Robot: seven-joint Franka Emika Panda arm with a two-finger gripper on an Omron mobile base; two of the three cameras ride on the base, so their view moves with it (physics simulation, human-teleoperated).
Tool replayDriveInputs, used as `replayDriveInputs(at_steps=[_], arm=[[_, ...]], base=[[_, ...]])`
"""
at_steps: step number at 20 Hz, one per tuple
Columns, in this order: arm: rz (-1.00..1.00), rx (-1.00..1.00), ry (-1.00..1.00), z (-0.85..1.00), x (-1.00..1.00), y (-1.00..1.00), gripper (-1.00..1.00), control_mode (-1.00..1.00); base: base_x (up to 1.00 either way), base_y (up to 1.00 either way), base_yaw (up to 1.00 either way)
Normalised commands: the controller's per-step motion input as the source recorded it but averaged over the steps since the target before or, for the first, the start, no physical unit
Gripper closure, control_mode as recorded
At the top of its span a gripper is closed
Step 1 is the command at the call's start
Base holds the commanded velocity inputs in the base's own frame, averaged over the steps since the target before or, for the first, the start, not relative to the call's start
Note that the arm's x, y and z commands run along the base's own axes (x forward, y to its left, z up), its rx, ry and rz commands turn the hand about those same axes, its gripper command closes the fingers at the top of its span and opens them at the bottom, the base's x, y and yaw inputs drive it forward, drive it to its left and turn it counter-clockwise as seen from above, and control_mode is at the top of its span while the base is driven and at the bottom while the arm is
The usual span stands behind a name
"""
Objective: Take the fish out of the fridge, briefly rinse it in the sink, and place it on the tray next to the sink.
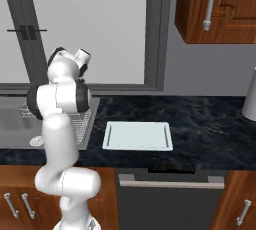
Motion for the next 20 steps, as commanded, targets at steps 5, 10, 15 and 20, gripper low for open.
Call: replayDriveInputs(at_steps=[5,10,15,20], arm=[[-0.01,0.0,-0.04,-0.04,0.27,0.0,1.0,-1.0],[-0.01,0.0,-0.07,-0.02,0.17,0.0,1.0,-1.0],[0.0,0.0,-0.08,0.0,0.01,0.0,1.0,-1.0],[0.0,0.02,0.04,0.0,-0.47,0.0,1.0,-1.0]], base=[[0.0,0.0,0.0],[0.0,0.0,0.0],[0.0,0.0,0.0],[0.0,0.0,0.0]])
